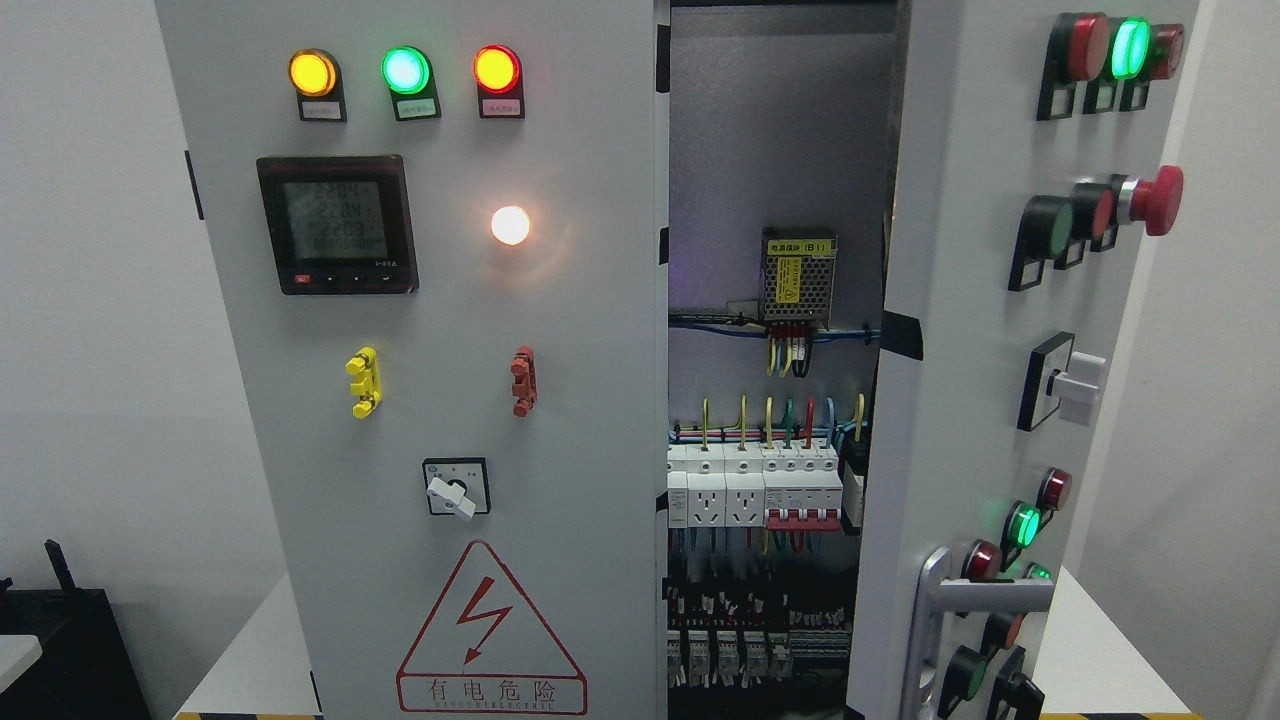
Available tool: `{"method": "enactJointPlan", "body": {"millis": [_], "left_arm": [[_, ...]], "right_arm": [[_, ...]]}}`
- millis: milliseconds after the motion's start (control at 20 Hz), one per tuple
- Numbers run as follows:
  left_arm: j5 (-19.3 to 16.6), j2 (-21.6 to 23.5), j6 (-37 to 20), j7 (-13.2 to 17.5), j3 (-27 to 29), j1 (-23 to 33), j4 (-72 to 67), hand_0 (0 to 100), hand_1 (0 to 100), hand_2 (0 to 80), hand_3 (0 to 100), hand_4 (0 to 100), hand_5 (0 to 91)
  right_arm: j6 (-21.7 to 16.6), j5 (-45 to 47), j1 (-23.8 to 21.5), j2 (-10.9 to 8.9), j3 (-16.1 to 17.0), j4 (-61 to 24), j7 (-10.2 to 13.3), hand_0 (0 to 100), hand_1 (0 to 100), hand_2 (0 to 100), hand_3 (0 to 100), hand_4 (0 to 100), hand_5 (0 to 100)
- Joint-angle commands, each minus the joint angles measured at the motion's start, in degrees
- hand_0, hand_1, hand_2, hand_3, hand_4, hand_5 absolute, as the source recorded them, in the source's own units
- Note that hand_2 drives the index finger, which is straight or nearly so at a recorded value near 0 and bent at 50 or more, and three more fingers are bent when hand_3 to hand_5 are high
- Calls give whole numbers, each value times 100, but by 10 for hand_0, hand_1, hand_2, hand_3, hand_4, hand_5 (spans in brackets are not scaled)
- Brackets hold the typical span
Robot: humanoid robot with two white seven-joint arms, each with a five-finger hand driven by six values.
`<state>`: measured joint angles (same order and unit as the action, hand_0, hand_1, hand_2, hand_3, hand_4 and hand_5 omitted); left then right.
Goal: Open door with both hands
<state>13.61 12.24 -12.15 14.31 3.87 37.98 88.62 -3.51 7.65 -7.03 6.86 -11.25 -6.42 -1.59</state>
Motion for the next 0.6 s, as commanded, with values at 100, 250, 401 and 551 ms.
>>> {"method": "enactJointPlan", "body": {"millis": [100, 250, 401, 551], "left_arm": [[581, 894, -446, 98, 176, 104, 1360, 0, 0, 0, 0, 42, 0], [791, 1060, -437, 195, 149, 60, 1552, 0, 0, 0, 0, 42, 0], [1441, 1578, -385, 178, 123, 51, 1782, 0, 0, 0, 0, 42, 0], [1916, 2132, -410, 178, 132, 34, 2010, 0, 0, 0, 0, 42, 0]], "right_arm": [[-1, 0, 0, 0, 0, 0, 27, 0, 0, 0, 0, 0, 0], [-1, 0, 0, 0, 0, 0, 27, 0, 0, 0, 0, 0, 0], [-1, 0, 0, 0, 0, 0, 27, 0, 0, 0, 0, 0, 0], [-1, 0, 0, 0, 0, 0, 27, 0, 0, 0, 0, 0, 0]]}}
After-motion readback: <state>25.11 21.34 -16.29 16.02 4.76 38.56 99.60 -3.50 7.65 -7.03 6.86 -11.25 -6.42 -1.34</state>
